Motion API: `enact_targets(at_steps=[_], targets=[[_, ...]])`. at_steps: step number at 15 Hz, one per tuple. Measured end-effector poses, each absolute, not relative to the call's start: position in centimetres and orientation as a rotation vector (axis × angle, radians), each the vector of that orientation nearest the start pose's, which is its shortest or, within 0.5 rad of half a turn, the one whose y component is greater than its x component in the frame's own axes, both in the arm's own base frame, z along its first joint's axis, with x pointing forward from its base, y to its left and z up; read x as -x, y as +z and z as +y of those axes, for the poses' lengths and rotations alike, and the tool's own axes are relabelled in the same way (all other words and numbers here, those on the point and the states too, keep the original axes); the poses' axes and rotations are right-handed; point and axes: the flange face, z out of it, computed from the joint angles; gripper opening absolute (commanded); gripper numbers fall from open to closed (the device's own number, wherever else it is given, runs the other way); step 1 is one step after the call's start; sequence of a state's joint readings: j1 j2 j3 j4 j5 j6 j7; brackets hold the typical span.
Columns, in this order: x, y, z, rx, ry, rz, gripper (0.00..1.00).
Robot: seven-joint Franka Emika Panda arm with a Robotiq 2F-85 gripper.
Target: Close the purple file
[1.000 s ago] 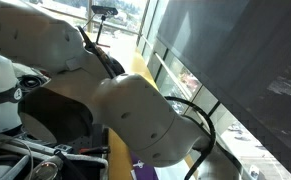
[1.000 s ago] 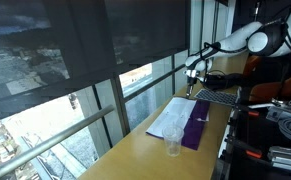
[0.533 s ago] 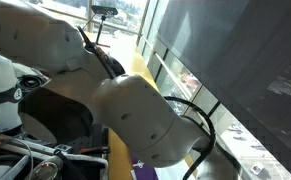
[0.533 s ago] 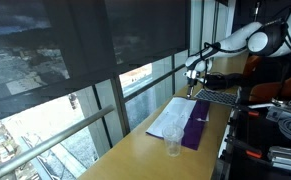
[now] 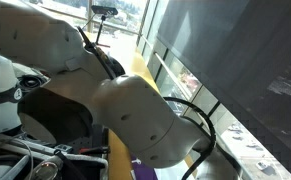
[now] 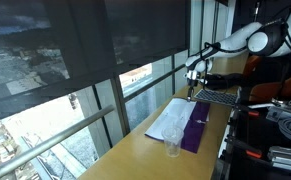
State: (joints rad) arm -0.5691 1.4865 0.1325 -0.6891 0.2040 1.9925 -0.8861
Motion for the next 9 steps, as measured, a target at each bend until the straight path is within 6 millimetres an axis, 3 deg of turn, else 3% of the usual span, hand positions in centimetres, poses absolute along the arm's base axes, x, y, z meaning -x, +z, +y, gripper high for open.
enact_targets(at_steps=[4,9], targets=[[-66.7,1.2,-34.9,2.745,-0.081,-0.331,0.0],[-67.2,2.5,-34.5,2.693,-0.089,-0.338,0.0]])
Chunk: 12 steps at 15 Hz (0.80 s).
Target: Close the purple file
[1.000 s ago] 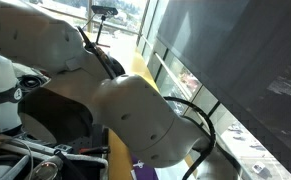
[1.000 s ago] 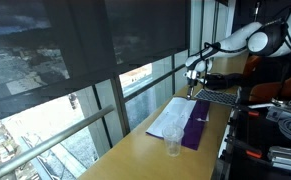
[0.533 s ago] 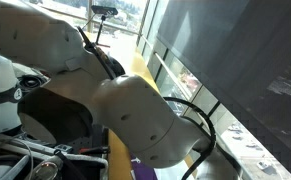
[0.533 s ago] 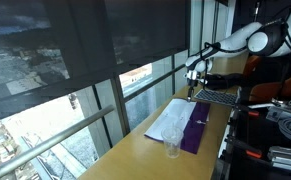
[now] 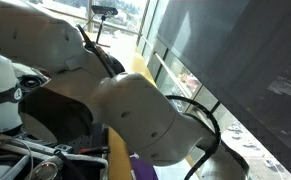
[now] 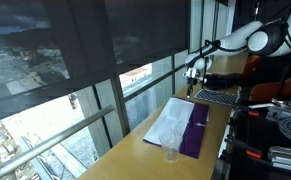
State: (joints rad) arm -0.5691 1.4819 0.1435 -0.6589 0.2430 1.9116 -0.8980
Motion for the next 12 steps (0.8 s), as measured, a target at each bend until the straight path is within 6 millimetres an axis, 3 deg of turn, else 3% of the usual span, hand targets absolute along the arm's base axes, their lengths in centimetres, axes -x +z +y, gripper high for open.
enact_targets(at_steps=[8,12], targets=[[-67.8,6.2,-33.9,2.613,-0.031,-0.382,0.0],[-68.2,9.8,-35.7,2.675,-0.036,-0.381,0.0]])
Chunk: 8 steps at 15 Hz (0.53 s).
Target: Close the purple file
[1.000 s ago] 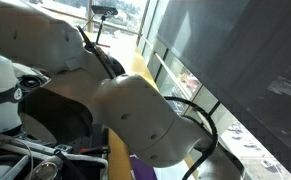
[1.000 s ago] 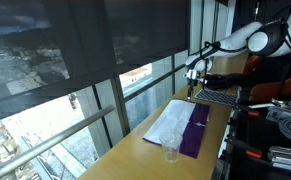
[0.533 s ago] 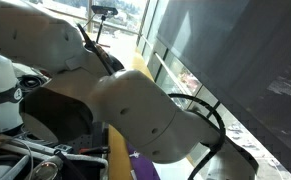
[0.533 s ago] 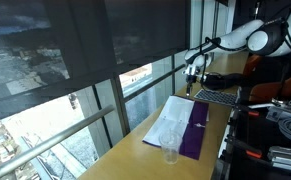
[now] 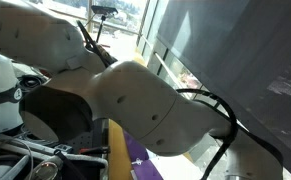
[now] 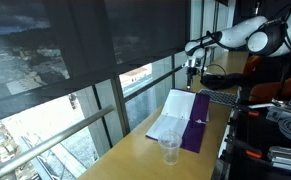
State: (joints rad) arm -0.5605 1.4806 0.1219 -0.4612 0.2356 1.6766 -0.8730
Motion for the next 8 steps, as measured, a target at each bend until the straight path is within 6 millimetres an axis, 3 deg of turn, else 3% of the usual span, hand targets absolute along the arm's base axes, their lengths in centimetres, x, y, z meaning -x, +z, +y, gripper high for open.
enact_targets(at_steps=[3,8], targets=[[-68.3,12.6,-37.2,2.732,-0.042,-0.366,0.0],[-68.5,13.4,-36.8,2.773,0.028,-0.36,0.0]])
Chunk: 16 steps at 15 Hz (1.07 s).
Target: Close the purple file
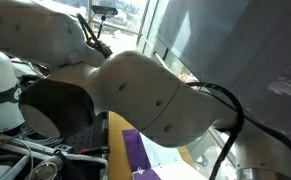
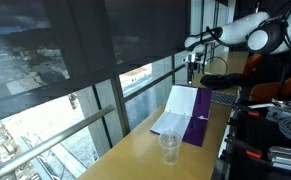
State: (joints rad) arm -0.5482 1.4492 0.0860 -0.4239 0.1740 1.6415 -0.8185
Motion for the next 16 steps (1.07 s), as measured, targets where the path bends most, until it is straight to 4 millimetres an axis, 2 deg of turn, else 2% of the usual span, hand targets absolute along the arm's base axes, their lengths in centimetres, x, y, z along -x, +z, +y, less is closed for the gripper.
enact_targets(at_steps=[3,7,10,16], targets=[[-68.9,14.6,-36.1,2.808,0.079,-0.383,0.0],[-70.5,18.1,-33.7,2.844,0.128,-0.452,0.0],[-72.0,20.0,-30.4,2.847,0.152,-0.518,0.0],[-74.4,18.7,-21.7,2.804,0.25,-0.677,0.0]])
